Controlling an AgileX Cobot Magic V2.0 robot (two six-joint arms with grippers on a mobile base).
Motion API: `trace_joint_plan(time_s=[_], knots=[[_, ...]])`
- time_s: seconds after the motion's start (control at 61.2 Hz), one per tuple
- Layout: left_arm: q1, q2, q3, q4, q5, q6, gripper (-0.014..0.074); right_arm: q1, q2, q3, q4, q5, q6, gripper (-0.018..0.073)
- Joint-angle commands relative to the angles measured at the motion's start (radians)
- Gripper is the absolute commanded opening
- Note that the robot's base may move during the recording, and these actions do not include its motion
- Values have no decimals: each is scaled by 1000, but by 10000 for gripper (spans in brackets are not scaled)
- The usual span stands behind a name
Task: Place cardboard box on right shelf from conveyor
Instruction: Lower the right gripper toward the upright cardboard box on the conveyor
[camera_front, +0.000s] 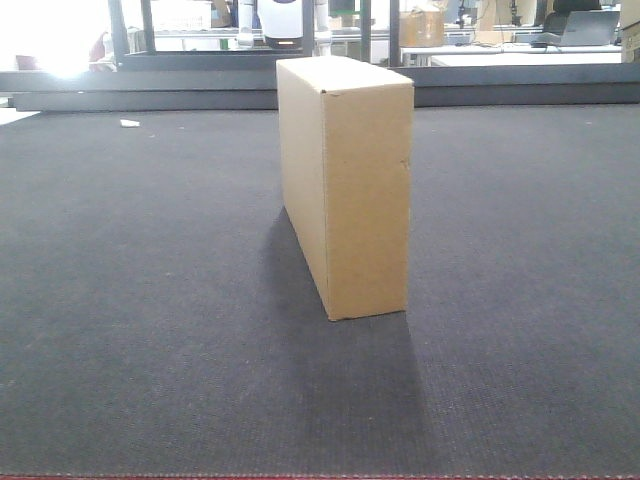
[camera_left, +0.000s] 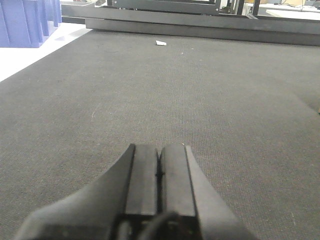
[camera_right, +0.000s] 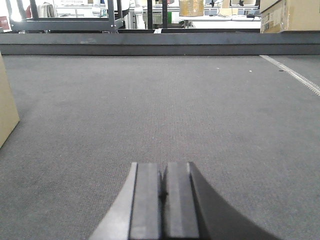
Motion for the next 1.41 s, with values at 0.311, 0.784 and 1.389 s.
trace_joint_plan(time_s=[0.311, 0.784, 1.389], knots=[[-5, -14, 9, -6, -85, 0, -116, -4, -19, -5, -1, -87, -10, 57], [-5, -14, 9, -6, -85, 0, -116, -4, -19, -5, -1, -119, -10, 57], [-5, -14, 9, -6, -85, 0, -116, -4, 69, -295, -1, 12, -10, 57]])
